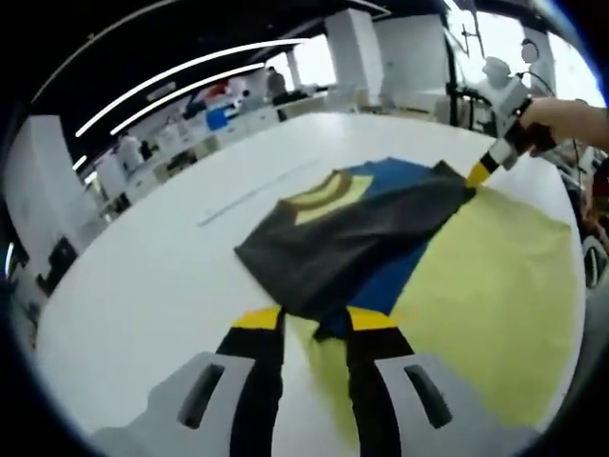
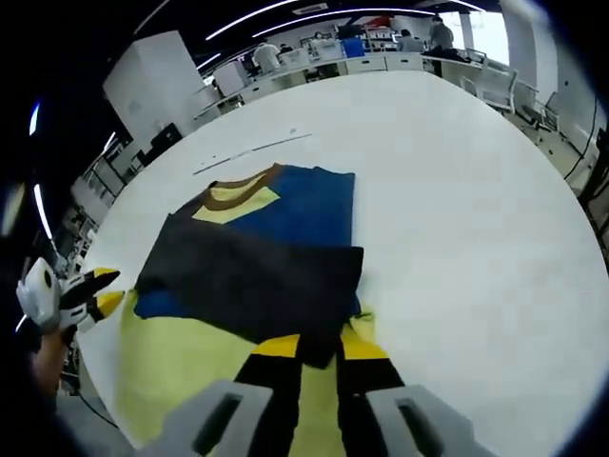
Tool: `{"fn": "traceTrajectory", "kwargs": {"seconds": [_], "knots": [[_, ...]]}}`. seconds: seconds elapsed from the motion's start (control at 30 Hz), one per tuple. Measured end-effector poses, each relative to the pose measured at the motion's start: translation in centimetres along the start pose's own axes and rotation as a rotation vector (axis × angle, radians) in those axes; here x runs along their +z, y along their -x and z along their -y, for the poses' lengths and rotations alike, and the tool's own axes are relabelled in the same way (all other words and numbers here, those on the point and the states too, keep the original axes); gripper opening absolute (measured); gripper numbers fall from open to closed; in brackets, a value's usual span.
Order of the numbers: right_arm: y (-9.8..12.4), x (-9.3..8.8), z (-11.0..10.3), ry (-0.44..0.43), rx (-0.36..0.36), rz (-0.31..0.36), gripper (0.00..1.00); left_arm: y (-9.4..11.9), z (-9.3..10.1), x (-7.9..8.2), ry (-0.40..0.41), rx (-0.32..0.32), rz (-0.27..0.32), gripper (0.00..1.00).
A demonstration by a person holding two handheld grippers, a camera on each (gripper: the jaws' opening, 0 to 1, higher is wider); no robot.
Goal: Fold the garment on the visible template until the final outline fits inside the template.
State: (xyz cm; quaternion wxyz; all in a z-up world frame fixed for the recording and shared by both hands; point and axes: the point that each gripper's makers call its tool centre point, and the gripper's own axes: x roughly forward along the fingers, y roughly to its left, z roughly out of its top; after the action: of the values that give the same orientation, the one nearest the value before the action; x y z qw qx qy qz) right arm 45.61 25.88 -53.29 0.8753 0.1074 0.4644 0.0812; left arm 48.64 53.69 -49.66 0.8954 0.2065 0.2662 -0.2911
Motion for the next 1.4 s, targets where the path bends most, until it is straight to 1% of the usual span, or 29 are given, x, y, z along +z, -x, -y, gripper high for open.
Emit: {"fn": "traceTrajectory", "kwargs": {"seconds": [0.1,0.27,0.4,0.43,0.47,0.5,0.53,0.57,0.77,0.83,0.93,1.0,1.07,1.17,1.27,1.4], "knots": [[-0.1,-0.2,0.1,-0.004,-0.005,0.000,0.09,-0.7,0.1,-0.4,-0.005,0.007,-0.020,0.19],[-0.1,-0.2,0.1,-0.009,-0.003,-0.002,0.08,-1.3,0.3,-0.7,0.007,0.003,-0.030,0.18],[-0.1,-0.3,0.2,-0.015,-0.004,0.000,0.07,-1.5,0.3,-1.4,-0.039,0.011,-0.060,0.17],[-0.1,-0.3,0.1,-0.015,-0.006,0.001,0.06,-1.4,-0.2,-1.7,-0.109,0.040,-0.087,0.15],[-0.1,-0.3,0.1,-0.016,-0.006,0.002,0.04,-1.4,-0.4,-1.7,-0.142,0.056,-0.094,0.14],[-0.1,-0.3,0.2,-0.013,-0.007,0.004,0.02,-1.5,-0.3,-1.7,-0.158,0.056,-0.095,0.14],[-0.2,-0.3,0.2,-0.010,-0.008,0.005,0.00,-1.6,-0.1,-1.7,-0.136,0.046,-0.089,0.14],[-0.2,-0.3,0.2,-0.008,-0.012,0.006,0.00,-1.7,-0.1,-1.7,-0.132,0.044,-0.087,0.13],[-0.1,-0.3,0.3,-0.019,-0.019,0.010,0.00,-2.1,-0.1,-1.8,-0.156,0.051,-0.091,0.05],[-0.1,-0.3,0.3,-0.020,-0.019,0.011,0.00,-2.0,-0.4,-1.9,-0.136,0.063,-0.094,0.02],[-0.1,-0.3,0.2,-0.015,-0.018,0.010,0.00,-1.9,-0.7,-1.8,-0.064,0.071,-0.079,0.02],[-0.1,-0.3,0.1,-0.013,-0.017,0.009,0.00,-1.8,-1.0,-1.7,-0.038,0.083,-0.067,0.02],[0.1,-0.3,0.0,-0.010,-0.014,0.011,0.00,-1.4,-1.3,-1.5,-0.014,0.096,-0.040,0.01],[0.3,-0.2,-0.2,-0.019,-0.006,0.015,0.00,-1.0,-1.6,-1.2,0.056,0.089,0.008,0.01],[0.3,-0.3,-0.5,-0.023,0.005,0.011,0.00,-0.7,-2.1,-1.7,0.074,0.099,0.003,0.02],[0.3,-0.5,-1.2,-0.020,0.019,0.004,0.00,-0.5,-2.5,-1.8,0.088,0.110,0.010,0.02]]}}
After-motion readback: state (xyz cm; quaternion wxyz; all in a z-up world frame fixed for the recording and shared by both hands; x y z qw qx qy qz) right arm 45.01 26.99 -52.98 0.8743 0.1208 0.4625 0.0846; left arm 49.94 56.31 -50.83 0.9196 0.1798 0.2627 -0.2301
